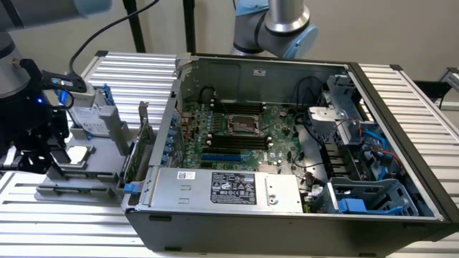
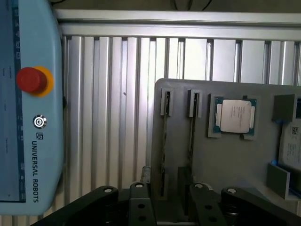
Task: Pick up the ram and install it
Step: 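Pick up the ram and move it above insertion slot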
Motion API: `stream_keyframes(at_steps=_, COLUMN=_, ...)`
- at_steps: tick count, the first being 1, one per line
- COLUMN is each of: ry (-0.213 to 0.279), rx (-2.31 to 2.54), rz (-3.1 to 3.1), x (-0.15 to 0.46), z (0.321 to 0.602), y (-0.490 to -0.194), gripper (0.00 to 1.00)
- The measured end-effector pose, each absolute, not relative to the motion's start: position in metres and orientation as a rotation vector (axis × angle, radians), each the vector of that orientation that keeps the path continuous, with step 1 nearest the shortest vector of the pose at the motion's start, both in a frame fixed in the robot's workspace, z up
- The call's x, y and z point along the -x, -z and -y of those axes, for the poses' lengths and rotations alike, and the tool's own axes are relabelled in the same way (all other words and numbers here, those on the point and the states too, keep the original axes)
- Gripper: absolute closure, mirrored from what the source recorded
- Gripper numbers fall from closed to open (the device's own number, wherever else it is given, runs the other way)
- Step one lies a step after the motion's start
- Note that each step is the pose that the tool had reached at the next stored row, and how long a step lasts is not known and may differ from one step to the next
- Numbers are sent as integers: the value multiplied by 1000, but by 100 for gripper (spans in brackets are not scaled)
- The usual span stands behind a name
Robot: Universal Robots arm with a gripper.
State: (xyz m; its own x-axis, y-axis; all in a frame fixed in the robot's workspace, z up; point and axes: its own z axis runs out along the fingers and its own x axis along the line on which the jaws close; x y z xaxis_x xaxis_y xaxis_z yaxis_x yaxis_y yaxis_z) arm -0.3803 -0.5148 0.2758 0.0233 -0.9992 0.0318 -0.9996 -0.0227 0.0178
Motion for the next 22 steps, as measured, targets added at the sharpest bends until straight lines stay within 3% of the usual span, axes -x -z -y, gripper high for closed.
stream_keyframes(at_steps=22, ry=-16, rx=-2239, rz=2154, x=380, z=518, y=-236, gripper=64)
